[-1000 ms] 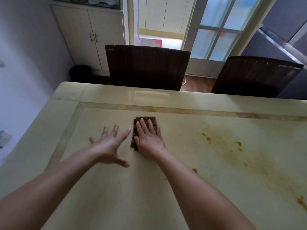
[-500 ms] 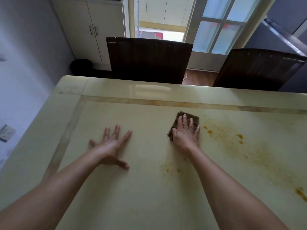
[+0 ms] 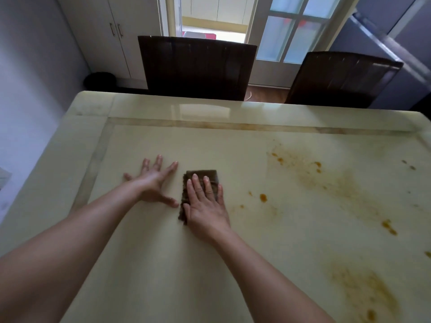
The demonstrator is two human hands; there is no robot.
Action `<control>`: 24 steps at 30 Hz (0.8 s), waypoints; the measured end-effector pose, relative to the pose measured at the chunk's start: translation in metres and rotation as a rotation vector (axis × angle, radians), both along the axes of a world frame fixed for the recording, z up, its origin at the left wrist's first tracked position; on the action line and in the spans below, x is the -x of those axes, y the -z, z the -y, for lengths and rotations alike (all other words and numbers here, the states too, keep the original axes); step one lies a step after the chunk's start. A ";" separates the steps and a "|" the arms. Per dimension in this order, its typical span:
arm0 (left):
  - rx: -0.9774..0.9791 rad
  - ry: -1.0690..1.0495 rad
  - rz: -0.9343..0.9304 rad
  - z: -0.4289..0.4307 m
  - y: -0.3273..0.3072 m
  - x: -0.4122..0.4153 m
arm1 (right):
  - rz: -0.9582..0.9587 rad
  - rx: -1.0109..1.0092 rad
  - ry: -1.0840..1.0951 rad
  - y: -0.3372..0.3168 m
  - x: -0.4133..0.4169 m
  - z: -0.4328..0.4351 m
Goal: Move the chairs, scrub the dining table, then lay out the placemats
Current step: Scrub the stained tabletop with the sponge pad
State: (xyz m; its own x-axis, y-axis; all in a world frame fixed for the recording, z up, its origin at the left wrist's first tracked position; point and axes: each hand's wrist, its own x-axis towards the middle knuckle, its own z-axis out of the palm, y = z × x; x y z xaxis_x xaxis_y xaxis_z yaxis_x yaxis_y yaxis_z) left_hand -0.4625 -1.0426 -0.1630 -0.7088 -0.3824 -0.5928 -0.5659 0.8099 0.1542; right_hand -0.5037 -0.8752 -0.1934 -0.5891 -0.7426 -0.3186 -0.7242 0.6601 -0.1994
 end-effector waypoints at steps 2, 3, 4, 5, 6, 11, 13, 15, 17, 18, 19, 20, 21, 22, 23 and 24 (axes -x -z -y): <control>0.016 -0.006 -0.060 -0.010 -0.003 -0.011 | 0.004 -0.009 -0.018 -0.001 0.002 -0.005; 0.024 0.016 -0.087 -0.017 -0.004 -0.018 | 0.007 -0.013 -0.016 -0.002 0.006 -0.008; 0.035 0.051 -0.097 -0.026 -0.005 -0.028 | 0.011 -0.013 0.004 -0.003 0.009 -0.013; 0.039 0.085 -0.094 -0.035 -0.003 -0.038 | 0.006 -0.012 0.034 -0.003 0.016 -0.019; 0.041 0.114 -0.076 -0.043 -0.001 -0.049 | 0.000 -0.011 0.080 -0.003 0.022 -0.028; 0.030 0.140 0.019 -0.056 0.010 -0.074 | -0.029 -0.057 0.318 -0.003 0.046 -0.095; 0.015 0.140 0.026 -0.057 0.009 -0.072 | -0.034 -0.071 0.396 -0.003 0.048 -0.114; 0.013 0.140 0.027 -0.059 0.008 -0.071 | -0.031 -0.074 0.441 -0.002 0.047 -0.118; 0.015 0.136 0.020 -0.059 0.008 -0.072 | -0.016 -0.066 0.472 -0.002 0.043 -0.113; 0.015 0.137 0.019 -0.059 0.007 -0.072 | -0.008 -0.063 0.477 -0.002 0.039 -0.109; 0.014 0.139 0.019 -0.059 0.007 -0.072 | -0.001 -0.059 0.466 -0.003 0.033 -0.105; 0.012 0.139 0.017 -0.059 0.007 -0.073 | 0.004 -0.054 0.439 -0.003 0.025 -0.102; 0.014 0.139 0.013 -0.059 0.007 -0.073 | 0.008 -0.047 0.399 -0.003 0.014 -0.098; 0.015 0.137 0.011 -0.059 0.007 -0.072 | 0.014 -0.037 0.355 -0.004 0.001 -0.092; 0.014 0.136 0.010 -0.059 0.007 -0.073 | 0.018 -0.030 0.312 -0.004 -0.014 -0.088; 0.014 0.135 0.007 -0.059 0.008 -0.072 | 0.021 -0.023 0.270 -0.004 -0.029 -0.083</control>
State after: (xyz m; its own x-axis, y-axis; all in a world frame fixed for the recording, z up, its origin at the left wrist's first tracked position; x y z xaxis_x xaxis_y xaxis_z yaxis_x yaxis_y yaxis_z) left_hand -0.3902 -0.9840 -0.1710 -0.7499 -0.2927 -0.5933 -0.4531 0.8807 0.1382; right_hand -0.4749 -0.7922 -0.1891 -0.7580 -0.5522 -0.3473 -0.5175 0.8331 -0.1951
